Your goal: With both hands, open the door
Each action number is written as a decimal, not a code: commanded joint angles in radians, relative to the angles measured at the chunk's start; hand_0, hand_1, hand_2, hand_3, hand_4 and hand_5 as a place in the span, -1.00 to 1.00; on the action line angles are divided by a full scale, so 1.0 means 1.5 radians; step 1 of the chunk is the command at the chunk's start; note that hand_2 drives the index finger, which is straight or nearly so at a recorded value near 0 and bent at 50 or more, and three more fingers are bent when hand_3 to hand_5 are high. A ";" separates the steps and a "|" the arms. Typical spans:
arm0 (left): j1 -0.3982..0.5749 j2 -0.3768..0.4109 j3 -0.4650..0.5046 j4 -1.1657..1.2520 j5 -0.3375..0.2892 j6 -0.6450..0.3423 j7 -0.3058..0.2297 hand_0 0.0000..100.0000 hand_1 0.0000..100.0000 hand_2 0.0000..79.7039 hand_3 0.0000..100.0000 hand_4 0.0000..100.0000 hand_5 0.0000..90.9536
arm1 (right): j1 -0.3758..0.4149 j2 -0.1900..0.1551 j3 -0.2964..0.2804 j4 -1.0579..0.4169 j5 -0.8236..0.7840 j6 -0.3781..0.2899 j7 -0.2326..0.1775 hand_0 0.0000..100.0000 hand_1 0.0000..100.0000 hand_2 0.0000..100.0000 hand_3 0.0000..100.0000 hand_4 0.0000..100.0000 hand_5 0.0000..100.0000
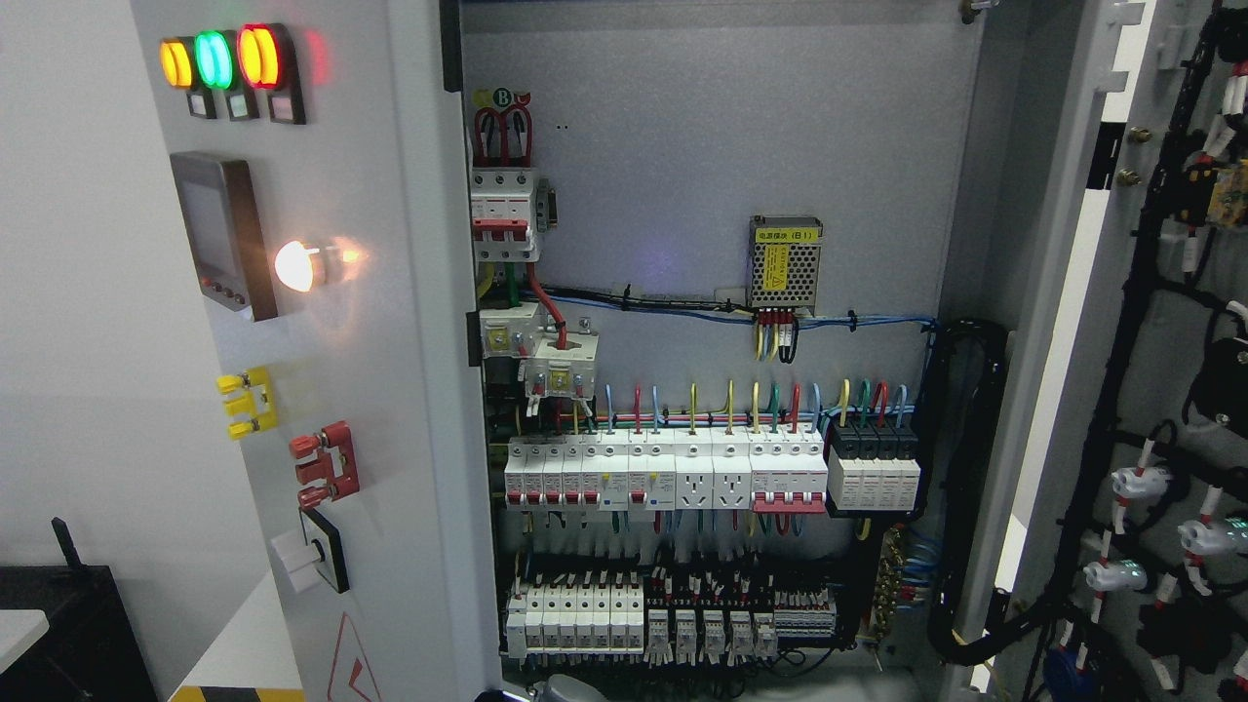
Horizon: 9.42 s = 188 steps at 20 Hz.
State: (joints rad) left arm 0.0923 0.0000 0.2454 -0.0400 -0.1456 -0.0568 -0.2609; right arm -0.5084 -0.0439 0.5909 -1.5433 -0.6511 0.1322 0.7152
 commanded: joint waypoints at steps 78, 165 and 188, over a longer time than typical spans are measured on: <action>-0.012 -0.020 -0.012 -0.001 -0.006 -0.001 -0.002 -1.00 -1.00 -1.00 -1.00 -0.94 -1.00 | -0.006 0.085 0.112 0.002 0.058 -0.002 -0.113 -0.79 -1.00 -1.00 -1.00 -1.00 -1.00; 0.249 0.344 -0.229 -1.295 0.336 -0.694 0.022 -1.00 -1.00 -1.00 -1.00 -0.94 -1.00 | 0.556 -0.378 -0.445 -0.337 -0.049 -0.523 -0.216 -0.79 -1.00 -1.00 -1.00 -1.00 -1.00; 0.222 0.322 -0.219 -1.296 0.353 -0.803 0.043 -1.00 -1.00 -1.00 -1.00 -0.94 -1.00 | 0.591 -0.380 -0.497 -0.296 -0.106 -0.523 -0.216 -0.79 -1.00 -1.00 -1.00 -1.00 -1.00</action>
State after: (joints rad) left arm 0.4273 0.5206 -0.0845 -1.9808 0.3830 -0.7714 -0.1931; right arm 0.3615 -0.6136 -0.1229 -2.0076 -0.7931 -0.6527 0.3907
